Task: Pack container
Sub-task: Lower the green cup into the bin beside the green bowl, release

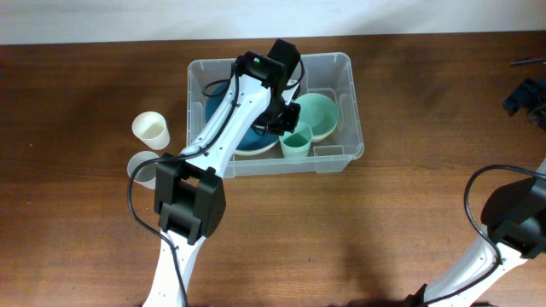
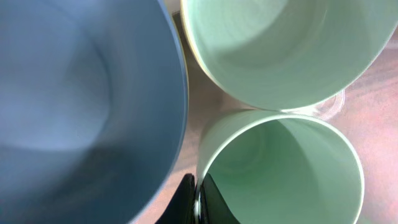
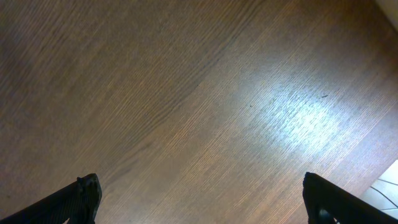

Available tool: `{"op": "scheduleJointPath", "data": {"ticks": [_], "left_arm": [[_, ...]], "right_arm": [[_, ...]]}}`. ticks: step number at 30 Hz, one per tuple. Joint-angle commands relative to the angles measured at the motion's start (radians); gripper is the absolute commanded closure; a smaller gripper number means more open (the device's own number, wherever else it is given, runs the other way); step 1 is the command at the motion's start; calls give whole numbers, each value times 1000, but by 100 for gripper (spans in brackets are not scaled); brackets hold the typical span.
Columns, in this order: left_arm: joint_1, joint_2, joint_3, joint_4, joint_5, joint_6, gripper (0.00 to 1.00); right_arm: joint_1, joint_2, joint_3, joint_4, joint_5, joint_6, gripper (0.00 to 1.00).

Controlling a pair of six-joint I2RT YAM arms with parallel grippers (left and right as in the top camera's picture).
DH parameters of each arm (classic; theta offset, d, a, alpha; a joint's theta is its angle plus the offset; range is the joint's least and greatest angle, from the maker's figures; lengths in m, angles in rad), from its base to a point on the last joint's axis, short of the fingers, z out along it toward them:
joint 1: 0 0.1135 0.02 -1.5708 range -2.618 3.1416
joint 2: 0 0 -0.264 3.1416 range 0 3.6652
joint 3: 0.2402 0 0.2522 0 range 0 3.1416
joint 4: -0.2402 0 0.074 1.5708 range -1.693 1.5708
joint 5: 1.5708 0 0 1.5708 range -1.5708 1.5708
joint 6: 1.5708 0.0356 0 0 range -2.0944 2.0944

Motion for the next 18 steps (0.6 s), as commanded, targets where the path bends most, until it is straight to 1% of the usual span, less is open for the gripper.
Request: {"op": "scheduleJointPath", "data": {"ticks": [1, 6, 14, 15, 18], "left_arm": [[3, 4, 1, 24, -15, 13, 97], [3, 4, 1, 35, -14, 13, 97], [2, 4, 1, -45, -12, 12, 97], [2, 4, 1, -54, -9, 13, 98], [2, 4, 1, -58, -6, 13, 98]], "right_arm": [[3, -4, -1, 1, 16, 11, 1], [3, -4, -1, 1, 16, 11, 1], [3, -4, -1, 1, 16, 11, 0], [3, -4, -1, 1, 16, 11, 2], [3, -4, -1, 1, 16, 11, 1]]}}
